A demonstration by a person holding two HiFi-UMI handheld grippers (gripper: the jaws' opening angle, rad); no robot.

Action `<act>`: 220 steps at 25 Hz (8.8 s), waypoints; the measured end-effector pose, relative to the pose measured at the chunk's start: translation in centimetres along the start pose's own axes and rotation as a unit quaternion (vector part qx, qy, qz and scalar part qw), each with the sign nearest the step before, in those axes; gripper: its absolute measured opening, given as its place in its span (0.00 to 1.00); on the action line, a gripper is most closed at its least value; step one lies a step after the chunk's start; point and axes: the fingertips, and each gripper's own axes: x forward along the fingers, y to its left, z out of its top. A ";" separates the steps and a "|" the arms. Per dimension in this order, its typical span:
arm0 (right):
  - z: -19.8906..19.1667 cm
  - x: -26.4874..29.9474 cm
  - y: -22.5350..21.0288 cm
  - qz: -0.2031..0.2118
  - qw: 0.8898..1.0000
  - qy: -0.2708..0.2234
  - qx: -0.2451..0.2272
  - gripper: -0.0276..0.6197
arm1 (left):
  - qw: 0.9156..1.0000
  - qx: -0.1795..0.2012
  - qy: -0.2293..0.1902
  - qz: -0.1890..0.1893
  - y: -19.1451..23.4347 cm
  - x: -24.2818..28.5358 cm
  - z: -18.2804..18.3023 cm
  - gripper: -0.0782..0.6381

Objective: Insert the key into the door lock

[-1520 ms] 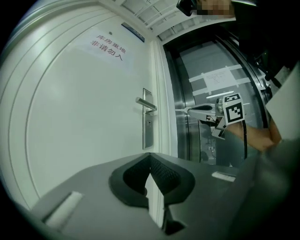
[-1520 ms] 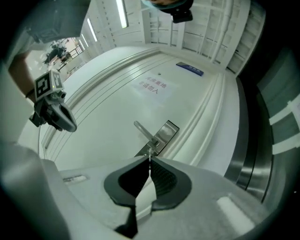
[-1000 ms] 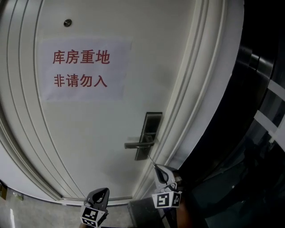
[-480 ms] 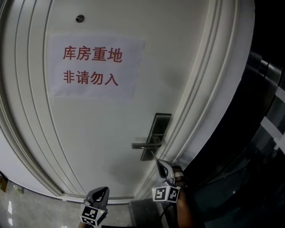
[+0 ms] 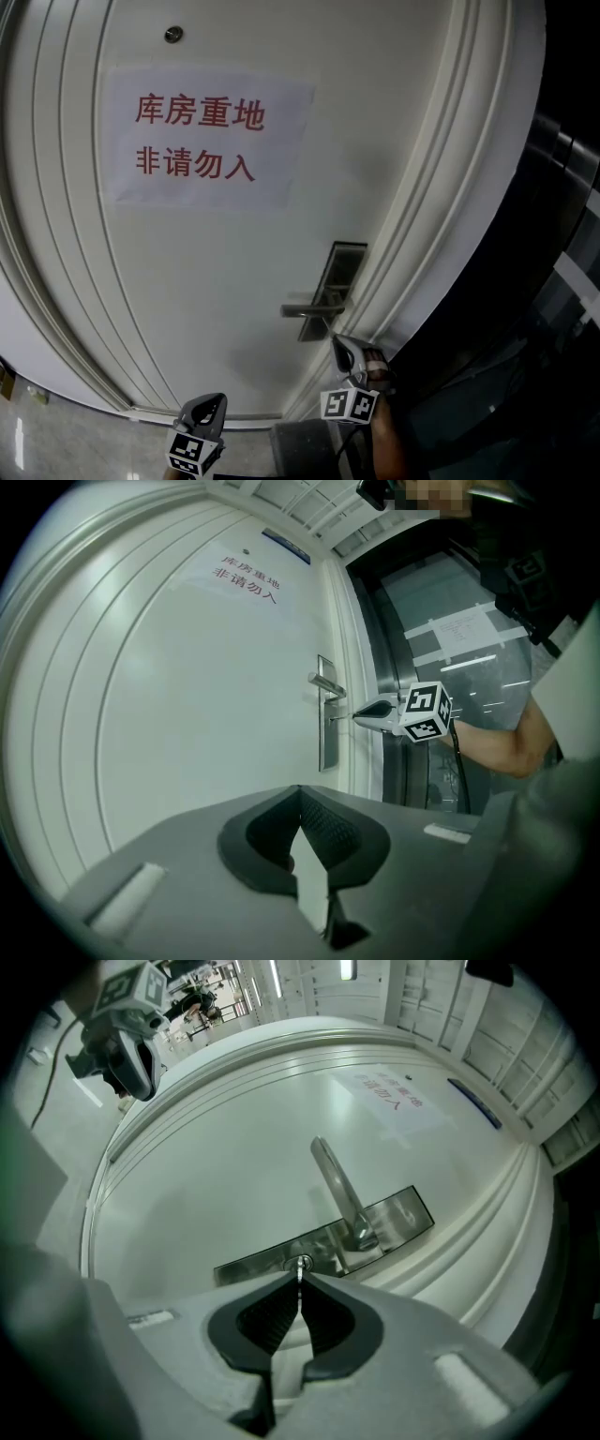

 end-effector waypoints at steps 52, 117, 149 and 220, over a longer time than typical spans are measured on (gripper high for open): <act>-0.4 2.3 0.2 -0.020 0.987 0.074 -0.139 0.06 | 1.000 -0.028 -0.006 -0.003 1.2 0.0 -0.8 0.11; -0.3 4.8 0.1 -0.047 0.987 0.069 -0.140 0.06 | 1.000 -0.015 -0.014 0.014 1.7 -2.1 0.9 0.11; 2.2 0.4 -0.8 -0.055 0.998 -0.004 -0.003 0.32 | 1.000 -0.009 -0.005 0.007 0.9 -2.4 0.6 0.11; 0.1 -20.6 11.9 0.008 0.827 -0.012 0.563 0.05 | 0.997 0.002 -0.004 -0.079 -6.3 -4.6 0.2 0.11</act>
